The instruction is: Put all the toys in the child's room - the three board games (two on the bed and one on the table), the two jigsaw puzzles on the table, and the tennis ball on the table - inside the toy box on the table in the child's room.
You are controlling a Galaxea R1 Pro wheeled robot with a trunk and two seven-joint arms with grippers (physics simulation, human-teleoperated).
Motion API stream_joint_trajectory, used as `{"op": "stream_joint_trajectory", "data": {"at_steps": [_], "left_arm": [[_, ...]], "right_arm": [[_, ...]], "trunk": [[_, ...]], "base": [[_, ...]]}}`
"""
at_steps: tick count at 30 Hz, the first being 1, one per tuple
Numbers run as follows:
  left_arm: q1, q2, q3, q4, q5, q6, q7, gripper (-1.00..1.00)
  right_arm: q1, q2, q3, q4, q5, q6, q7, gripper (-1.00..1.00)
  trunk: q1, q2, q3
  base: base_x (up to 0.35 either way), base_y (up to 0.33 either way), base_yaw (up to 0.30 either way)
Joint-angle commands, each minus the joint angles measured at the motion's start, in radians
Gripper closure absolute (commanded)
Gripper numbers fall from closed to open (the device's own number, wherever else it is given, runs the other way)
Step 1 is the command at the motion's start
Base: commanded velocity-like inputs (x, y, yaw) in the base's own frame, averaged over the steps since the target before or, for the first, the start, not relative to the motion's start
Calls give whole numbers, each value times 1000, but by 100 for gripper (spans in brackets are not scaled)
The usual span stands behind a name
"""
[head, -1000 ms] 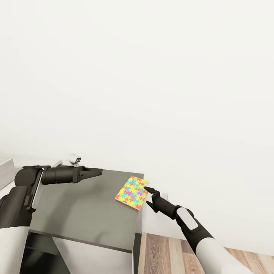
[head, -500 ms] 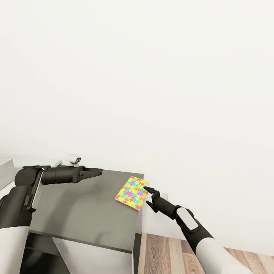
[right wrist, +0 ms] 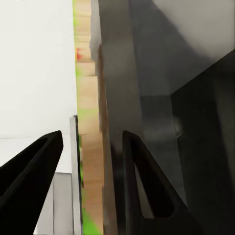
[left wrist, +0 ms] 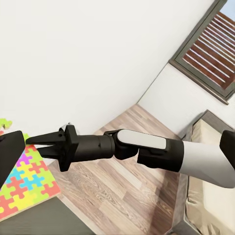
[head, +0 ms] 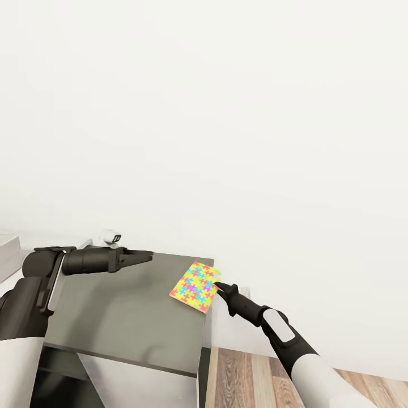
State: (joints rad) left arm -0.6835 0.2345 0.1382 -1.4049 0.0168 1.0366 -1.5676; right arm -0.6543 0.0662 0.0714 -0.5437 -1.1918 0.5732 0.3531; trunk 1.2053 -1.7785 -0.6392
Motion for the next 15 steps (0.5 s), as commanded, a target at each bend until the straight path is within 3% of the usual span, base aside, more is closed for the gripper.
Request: {"op": "stream_joint_trajectory", "data": {"at_steps": [1,15], "left_arm": [[-1,0,0,0,0,11,-3,-100],[0,-6,-1,0,0,11,-3,-100]], "right_arm": [[-1,0,1,1,-2,2,1,100],[-1,0,2,0,-2,-1,2,100]], "trunk": [[0,0,-1],[0,0,-1]], "base": [[0,0,0],[0,0,0]]}}
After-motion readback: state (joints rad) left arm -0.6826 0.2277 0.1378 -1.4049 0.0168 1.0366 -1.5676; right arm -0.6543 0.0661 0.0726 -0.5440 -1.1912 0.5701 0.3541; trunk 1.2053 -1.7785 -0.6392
